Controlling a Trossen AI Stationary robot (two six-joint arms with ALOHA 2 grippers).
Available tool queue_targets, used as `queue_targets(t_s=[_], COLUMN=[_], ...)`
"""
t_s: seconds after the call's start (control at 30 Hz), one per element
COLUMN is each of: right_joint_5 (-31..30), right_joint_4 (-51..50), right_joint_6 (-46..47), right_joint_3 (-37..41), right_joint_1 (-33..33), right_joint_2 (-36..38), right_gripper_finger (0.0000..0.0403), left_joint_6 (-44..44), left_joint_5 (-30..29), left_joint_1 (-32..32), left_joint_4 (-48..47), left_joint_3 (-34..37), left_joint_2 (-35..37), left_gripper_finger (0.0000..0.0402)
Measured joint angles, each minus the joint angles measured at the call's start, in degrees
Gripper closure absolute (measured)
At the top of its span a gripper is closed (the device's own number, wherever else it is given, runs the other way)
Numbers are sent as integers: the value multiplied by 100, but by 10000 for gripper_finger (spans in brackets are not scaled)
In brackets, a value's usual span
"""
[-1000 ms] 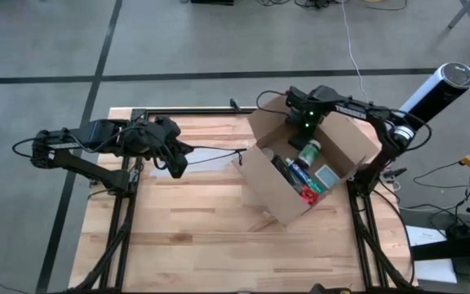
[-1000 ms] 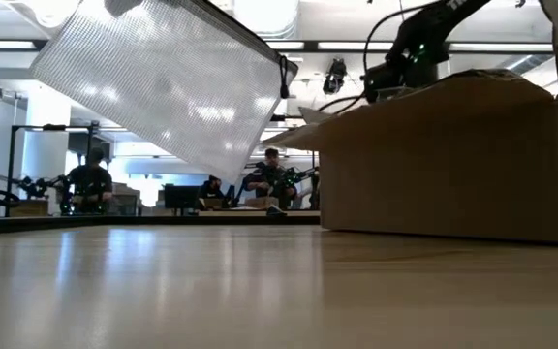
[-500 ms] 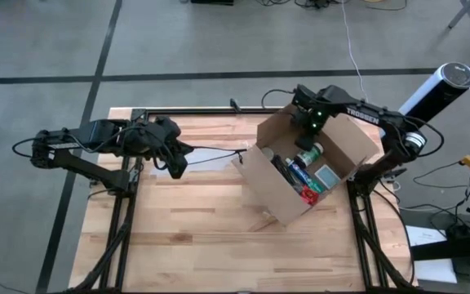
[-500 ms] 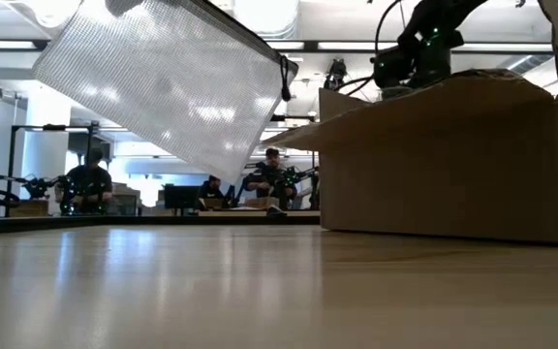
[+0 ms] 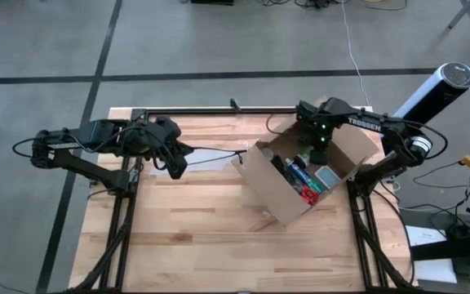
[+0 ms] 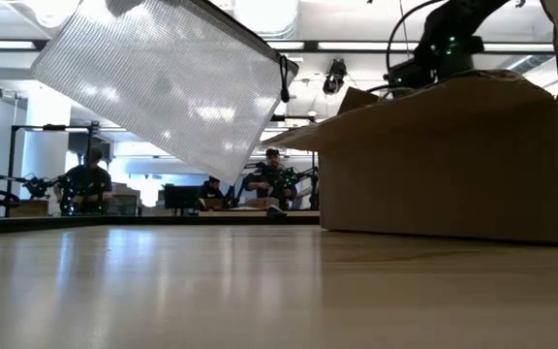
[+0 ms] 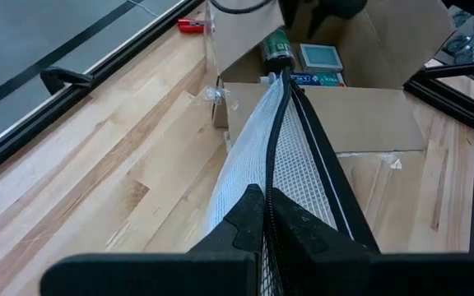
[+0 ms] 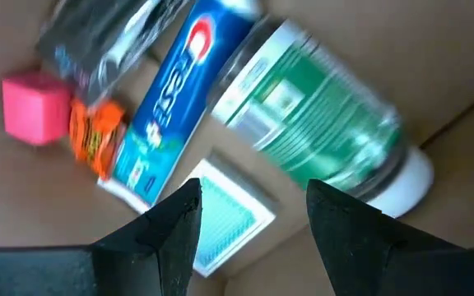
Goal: Unpack boxes
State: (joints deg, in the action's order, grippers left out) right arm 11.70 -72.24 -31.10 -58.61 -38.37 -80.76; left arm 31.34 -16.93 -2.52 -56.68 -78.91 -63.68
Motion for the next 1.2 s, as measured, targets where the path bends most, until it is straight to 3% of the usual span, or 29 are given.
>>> queue_targets(t_s=[0.2, 0.4, 0.73, 1.0, 1.2], right_joint_5=[-495, -641, 265, 505, 182], right_joint_4=[488, 639, 335, 126, 171], right_joint_6=[-842, -481, 258, -134, -336], right_joint_3=[118, -154, -629, -160, 171], right_joint_1=[64, 63, 109, 845, 1458], right_joint_2=[229, 242, 978, 1914, 2080], right_gripper_finger=[204, 204, 204, 204, 204], left_joint_6=[-34, 34, 131, 135, 115], left_joint_5=[13, 17, 20, 146, 449], left_joint_1=[0, 0, 0, 0, -2], left_joint_4=[2, 2, 8, 57, 329], left_joint_3=[0, 0, 0, 0, 7], left_joint_2=[0, 0, -1, -270, -479], left_gripper_finger=[402, 402, 402, 402, 402])
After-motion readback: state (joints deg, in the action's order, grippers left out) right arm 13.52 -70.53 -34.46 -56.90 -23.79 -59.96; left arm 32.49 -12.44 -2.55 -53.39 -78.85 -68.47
